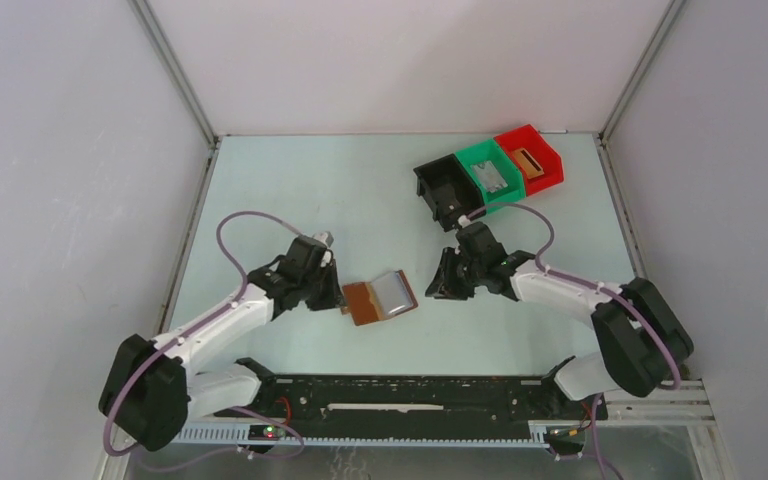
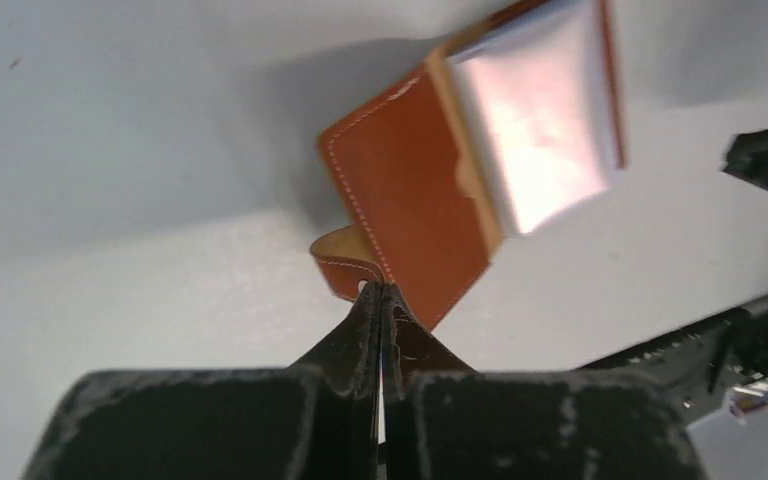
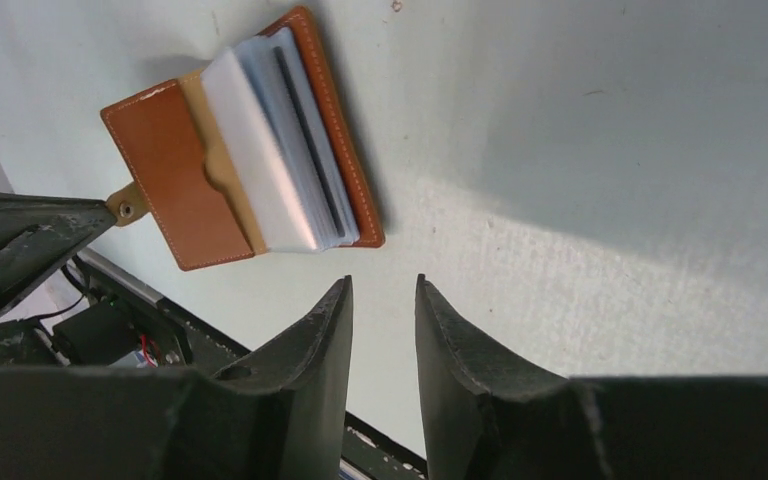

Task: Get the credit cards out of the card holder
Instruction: Open the card holder at the center of the board, then remove the credit card from the card holder.

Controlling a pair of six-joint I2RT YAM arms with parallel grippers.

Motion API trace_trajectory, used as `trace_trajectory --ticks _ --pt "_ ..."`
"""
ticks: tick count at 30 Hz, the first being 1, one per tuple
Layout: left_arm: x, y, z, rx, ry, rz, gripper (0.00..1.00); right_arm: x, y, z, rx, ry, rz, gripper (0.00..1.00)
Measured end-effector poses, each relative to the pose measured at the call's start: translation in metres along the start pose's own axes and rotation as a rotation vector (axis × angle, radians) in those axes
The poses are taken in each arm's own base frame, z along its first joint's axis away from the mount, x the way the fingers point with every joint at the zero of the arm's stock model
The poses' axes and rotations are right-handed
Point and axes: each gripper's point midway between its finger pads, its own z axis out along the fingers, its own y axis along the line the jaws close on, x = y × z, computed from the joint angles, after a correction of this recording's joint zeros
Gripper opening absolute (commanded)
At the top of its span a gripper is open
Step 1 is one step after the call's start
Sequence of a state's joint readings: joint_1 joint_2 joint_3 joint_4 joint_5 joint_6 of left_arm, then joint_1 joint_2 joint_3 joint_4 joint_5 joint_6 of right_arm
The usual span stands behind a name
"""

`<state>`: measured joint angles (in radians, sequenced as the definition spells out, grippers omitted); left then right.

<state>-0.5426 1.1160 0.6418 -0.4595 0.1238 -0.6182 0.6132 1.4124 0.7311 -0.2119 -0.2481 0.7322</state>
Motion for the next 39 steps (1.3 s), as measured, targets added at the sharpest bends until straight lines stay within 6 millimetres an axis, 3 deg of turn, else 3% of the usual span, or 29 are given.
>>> trace_trajectory --ticks 3,8,13,19,22,31,33,36,39 --pt "0.011 0.024 0.009 -0.082 0.029 -0.042 0.00 0.002 0.000 0.011 0.012 0.025 0.003 0.37" --pt "0.017 0.036 0.028 -0.147 0.090 -0.075 0.00 -0.005 0.018 0.027 -0.028 0.042 -0.004 0.42" --pt "0.012 0.038 0.046 -0.192 0.135 -0.081 0.00 -0.005 0.026 0.044 -0.064 0.072 0.015 0.42" --pt "-0.009 0.033 0.057 -0.217 0.123 -0.074 0.00 0.001 0.034 0.052 -0.106 0.101 0.027 0.40" --pt "-0.016 0.031 0.059 -0.219 0.111 -0.058 0.00 0.002 0.036 0.056 -0.120 0.109 0.036 0.39" --pt "-0.015 0.032 0.058 -0.221 0.121 -0.031 0.01 0.003 0.045 0.056 -0.160 0.120 0.044 0.37" --pt "-0.015 0.032 0.058 -0.221 0.121 -0.031 0.09 0.006 0.048 0.056 -0.166 0.123 0.040 0.37" --pt "-0.013 0.032 0.055 -0.220 0.136 -0.028 0.29 0.011 0.056 0.055 -0.180 0.134 0.025 0.36" --pt "-0.015 0.026 0.048 -0.206 0.154 -0.024 0.44 0.014 0.073 0.053 -0.211 0.140 -0.001 0.36"
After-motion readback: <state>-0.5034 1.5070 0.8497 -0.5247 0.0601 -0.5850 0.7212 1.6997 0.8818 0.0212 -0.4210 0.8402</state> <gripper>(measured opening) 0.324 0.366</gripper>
